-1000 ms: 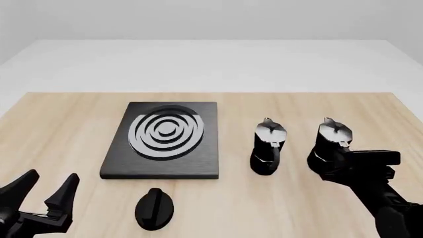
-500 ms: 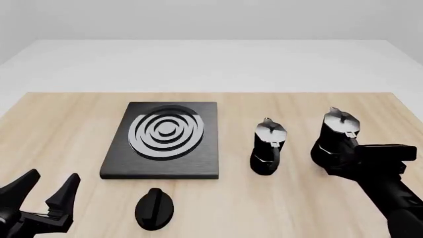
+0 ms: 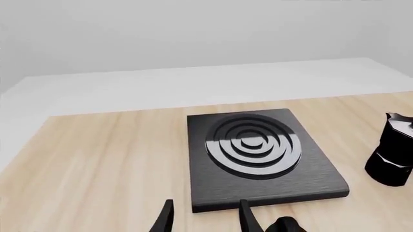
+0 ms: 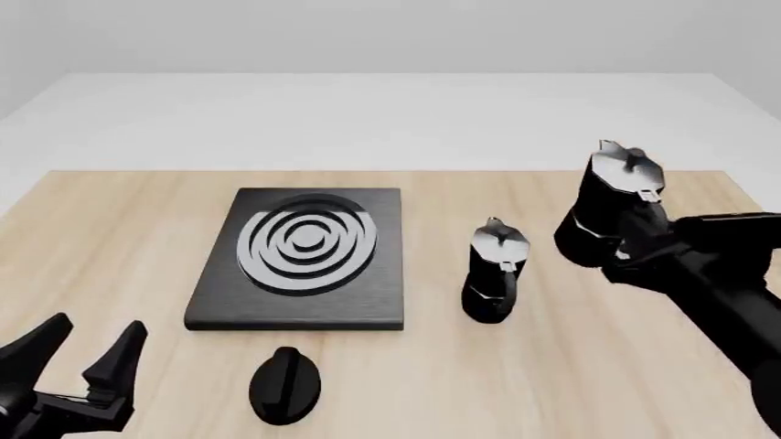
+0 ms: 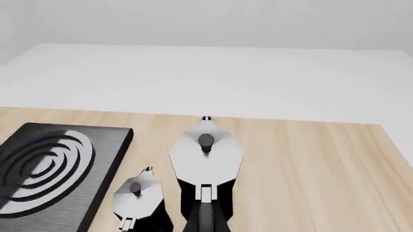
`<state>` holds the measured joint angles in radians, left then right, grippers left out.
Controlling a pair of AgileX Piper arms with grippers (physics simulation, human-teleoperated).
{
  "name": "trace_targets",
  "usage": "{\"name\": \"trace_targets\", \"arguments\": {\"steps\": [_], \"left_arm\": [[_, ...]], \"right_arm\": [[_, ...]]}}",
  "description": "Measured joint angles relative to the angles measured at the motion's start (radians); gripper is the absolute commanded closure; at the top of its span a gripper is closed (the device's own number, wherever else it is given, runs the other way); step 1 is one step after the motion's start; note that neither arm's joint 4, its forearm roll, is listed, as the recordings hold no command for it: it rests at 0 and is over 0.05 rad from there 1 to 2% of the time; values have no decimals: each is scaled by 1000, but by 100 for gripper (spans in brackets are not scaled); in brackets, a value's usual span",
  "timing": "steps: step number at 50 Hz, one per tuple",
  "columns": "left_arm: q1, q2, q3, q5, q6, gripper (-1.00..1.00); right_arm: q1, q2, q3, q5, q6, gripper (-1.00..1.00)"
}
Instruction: Put the right moka pot on the stove.
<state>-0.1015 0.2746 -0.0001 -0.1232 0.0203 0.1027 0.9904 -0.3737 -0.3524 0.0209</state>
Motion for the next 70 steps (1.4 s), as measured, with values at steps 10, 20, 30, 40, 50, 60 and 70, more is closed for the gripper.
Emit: {"name": "trace_targets", "arguments": {"steps": [10, 20, 30, 40, 50, 60, 70], "left_arm": [[5, -8, 0, 5, -5, -100], [8, -18, 0, 10, -8, -100], [15, -31, 0, 18, -12, -100], [20, -44, 0, 28, -19, -100], [28, -61, -1, 42, -29, -100], [32, -72, -1, 53, -34, -100], [31, -78, -1, 59, -39, -100]], "right_arm": [[83, -3, -117, 114, 10, 100], [185, 45, -243, 183, 15, 100], [277, 140, -355, 199, 15, 100], [356, 250, -461, 201, 1, 100], [412, 372, -560, 193, -9, 100], [459, 480, -661, 196, -20, 100], [509, 594, -749, 193, -33, 100]]}}
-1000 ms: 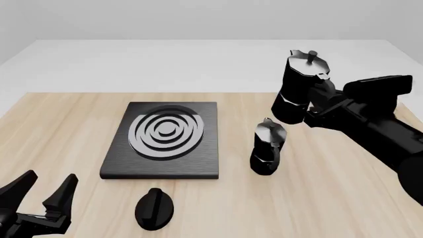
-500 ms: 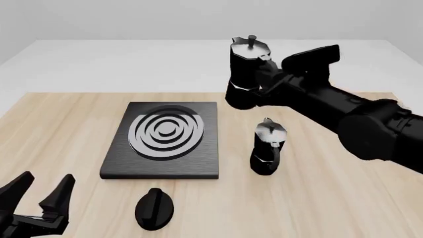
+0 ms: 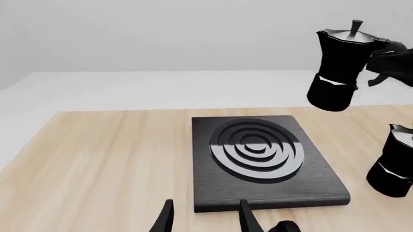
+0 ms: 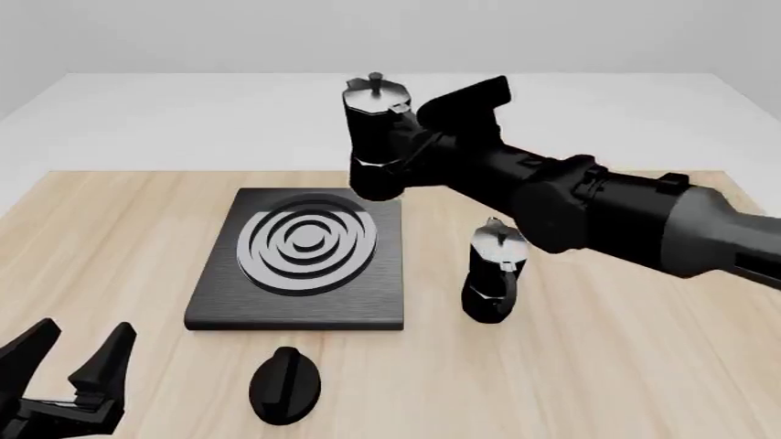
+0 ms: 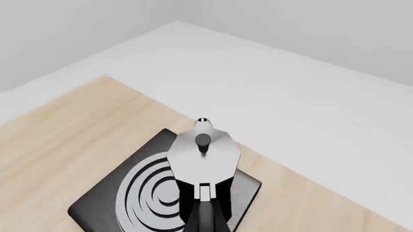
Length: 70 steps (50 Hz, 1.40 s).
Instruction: Put the right moka pot on the stove.
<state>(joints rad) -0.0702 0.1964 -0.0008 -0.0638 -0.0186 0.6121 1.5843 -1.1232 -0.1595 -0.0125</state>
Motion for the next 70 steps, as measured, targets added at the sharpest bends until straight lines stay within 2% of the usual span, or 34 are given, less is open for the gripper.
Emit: {"name": "trace_targets", "arguments": {"steps": [16, 37, 70], "left_arm": [[-2, 1, 0, 1, -10, -100], [-2, 4, 0, 2, -14, -100], [-11, -11, 1, 22, -21, -100]], "right_arm": [[75, 137, -130, -5, 1, 100], [165, 249, -205, -42, 17, 100], [158, 372, -228, -110, 24, 100]]}}
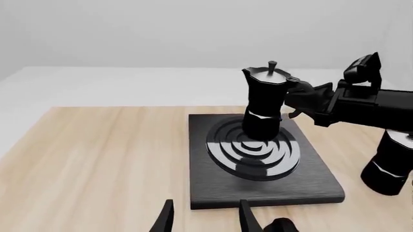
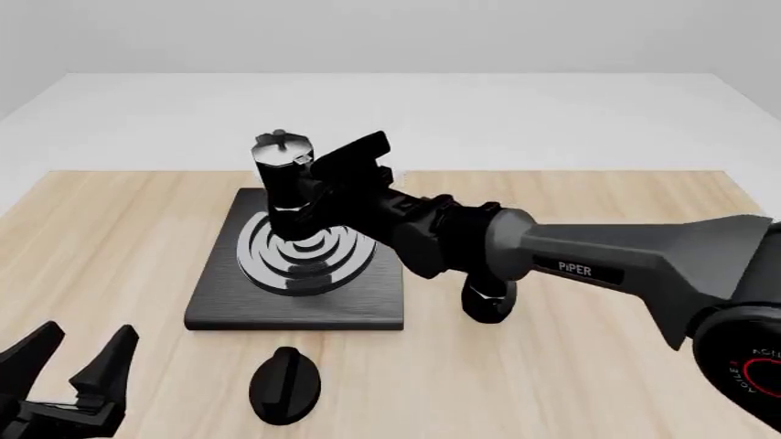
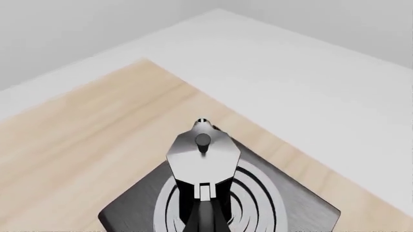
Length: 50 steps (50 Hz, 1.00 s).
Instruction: Put the right moka pot on the stove.
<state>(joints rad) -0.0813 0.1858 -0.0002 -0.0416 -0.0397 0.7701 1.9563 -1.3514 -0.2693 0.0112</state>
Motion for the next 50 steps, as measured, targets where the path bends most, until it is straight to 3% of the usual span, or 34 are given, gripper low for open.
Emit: {"name": "trace_targets", "arguments": {"steps": [24, 50], "left_arm": [[-4, 0, 0, 2, -5, -100], [-8, 9, 0, -3, -12, -100]], "right_arm": [[-35, 81, -18, -30, -25, 100], [-34, 161, -93, -25, -6, 100]]}}
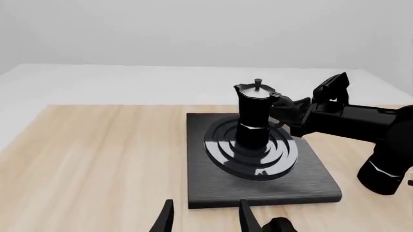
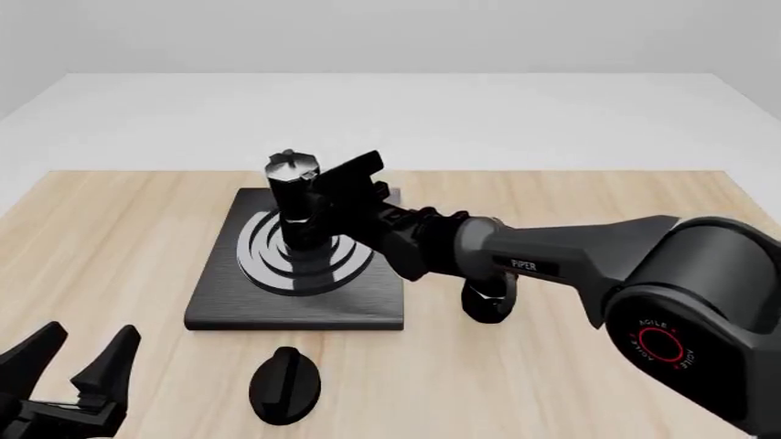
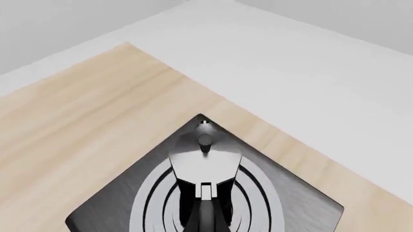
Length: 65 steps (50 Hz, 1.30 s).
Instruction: Put the right moka pot on the stove.
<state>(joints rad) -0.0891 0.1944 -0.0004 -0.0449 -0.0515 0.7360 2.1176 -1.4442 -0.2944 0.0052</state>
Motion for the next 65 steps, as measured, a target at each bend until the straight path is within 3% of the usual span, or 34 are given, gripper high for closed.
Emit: {"name": "trace_targets", "arguments": {"steps": [19, 20, 44, 65], "left_arm": [[-6, -10, 0, 14, -2, -100], [-7, -11, 0, 14, -2, -100], [-17, -6, 0, 14, 0, -100], [-23, 5, 0, 6, 2, -100]], "right_arm": [[-7, 13, -11, -16, 19, 100], [-7, 12, -10, -17, 19, -100], [-24, -38, 59, -46, -5, -100], [-18, -177, 174, -33, -3, -100]]}}
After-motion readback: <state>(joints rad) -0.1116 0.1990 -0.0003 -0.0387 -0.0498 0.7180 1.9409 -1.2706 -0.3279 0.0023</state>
